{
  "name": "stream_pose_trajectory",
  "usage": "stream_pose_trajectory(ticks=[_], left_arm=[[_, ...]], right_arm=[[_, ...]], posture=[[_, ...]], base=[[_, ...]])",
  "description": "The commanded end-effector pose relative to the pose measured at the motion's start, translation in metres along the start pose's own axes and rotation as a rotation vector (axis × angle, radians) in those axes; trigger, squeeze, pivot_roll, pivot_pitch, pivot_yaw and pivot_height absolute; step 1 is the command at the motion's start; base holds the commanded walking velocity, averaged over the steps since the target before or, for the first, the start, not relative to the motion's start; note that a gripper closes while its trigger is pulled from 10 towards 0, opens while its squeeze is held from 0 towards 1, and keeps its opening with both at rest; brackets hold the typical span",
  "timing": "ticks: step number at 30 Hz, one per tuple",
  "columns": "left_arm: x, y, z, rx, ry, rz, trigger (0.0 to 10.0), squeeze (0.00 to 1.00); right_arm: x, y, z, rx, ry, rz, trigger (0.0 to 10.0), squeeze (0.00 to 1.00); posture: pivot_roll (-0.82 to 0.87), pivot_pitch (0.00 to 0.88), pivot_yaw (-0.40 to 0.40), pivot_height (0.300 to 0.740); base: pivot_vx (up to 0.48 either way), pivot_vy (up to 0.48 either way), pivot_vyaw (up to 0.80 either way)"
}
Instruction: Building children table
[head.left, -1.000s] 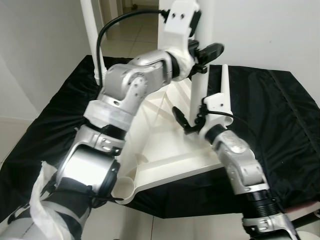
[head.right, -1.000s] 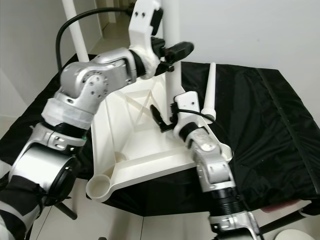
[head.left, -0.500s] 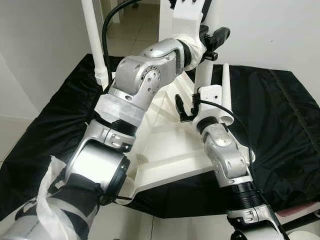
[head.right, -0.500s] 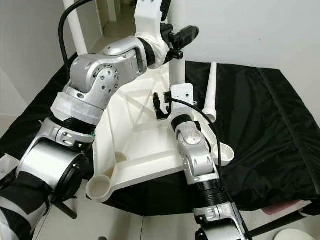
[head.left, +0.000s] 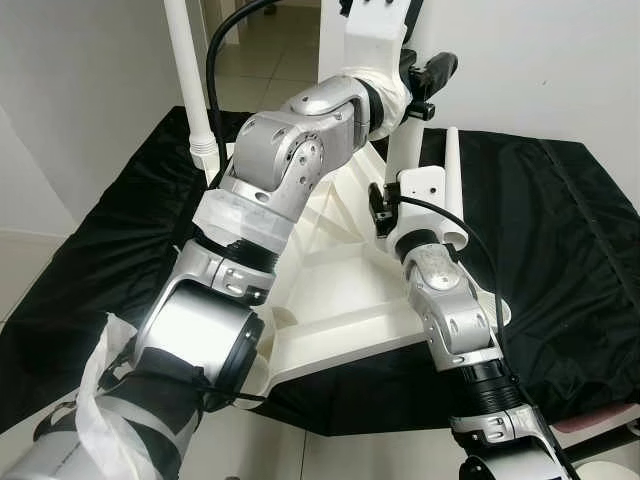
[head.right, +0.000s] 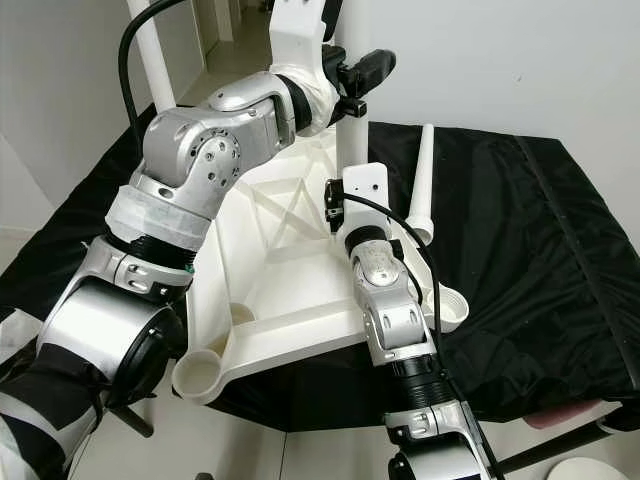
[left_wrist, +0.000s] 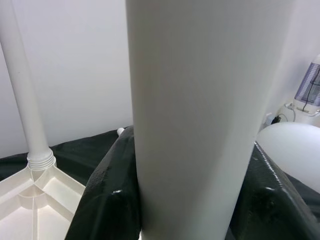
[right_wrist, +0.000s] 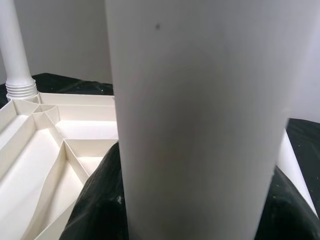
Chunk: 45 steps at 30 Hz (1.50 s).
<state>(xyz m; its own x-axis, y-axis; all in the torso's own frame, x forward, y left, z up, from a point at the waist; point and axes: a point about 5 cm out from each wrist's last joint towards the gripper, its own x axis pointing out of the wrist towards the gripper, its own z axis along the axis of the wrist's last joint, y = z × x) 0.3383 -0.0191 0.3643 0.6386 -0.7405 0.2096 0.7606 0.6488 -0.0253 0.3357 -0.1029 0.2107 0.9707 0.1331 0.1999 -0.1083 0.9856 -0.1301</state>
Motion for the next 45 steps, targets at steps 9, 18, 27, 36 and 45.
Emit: stream_pose_trajectory(ticks=[9,18,27,36,45], left_arm=[[0.003,-0.008,0.007,0.07,-0.03,-0.016,10.0,0.0],[0.0,-0.019,0.004,0.081,-0.069,-0.104,10.0,1.0],[-0.009,-0.021,0.0,0.089,-0.111,-0.111,10.0,0.0],[-0.023,-0.013,-0.02,0.095,-0.112,-0.06,10.0,0.0],[-0.036,-0.008,-0.043,0.115,-0.074,-0.045,10.0,0.0]], right_arm=[[0.001,-0.001,0.0,0.005,0.017,-0.024,0.0,0.0],[0.002,-0.001,-0.002,0.07,0.045,-0.051,10.0,0.0],[0.002,-0.009,-0.004,0.081,0.05,-0.095,10.0,0.0],[-0.005,-0.031,-0.009,0.083,0.05,-0.174,10.0,0.0],[-0.021,-0.059,-0.02,0.026,0.048,-0.247,10.0,0.0]], posture=[[0.0,0.001,-0.011,0.74],[0.0,0.0,-0.012,0.74],[0.0,0.0,-0.009,0.74],[0.01,0.0,-0.01,0.74],[0.0,0.0,-0.002,0.74]], base=[[0.0,0.0,0.0],[0.0,0.0,0.0],[0.0,0.0,0.0],[0.0,0.0,0.0],[0.0,0.0,0.0]])
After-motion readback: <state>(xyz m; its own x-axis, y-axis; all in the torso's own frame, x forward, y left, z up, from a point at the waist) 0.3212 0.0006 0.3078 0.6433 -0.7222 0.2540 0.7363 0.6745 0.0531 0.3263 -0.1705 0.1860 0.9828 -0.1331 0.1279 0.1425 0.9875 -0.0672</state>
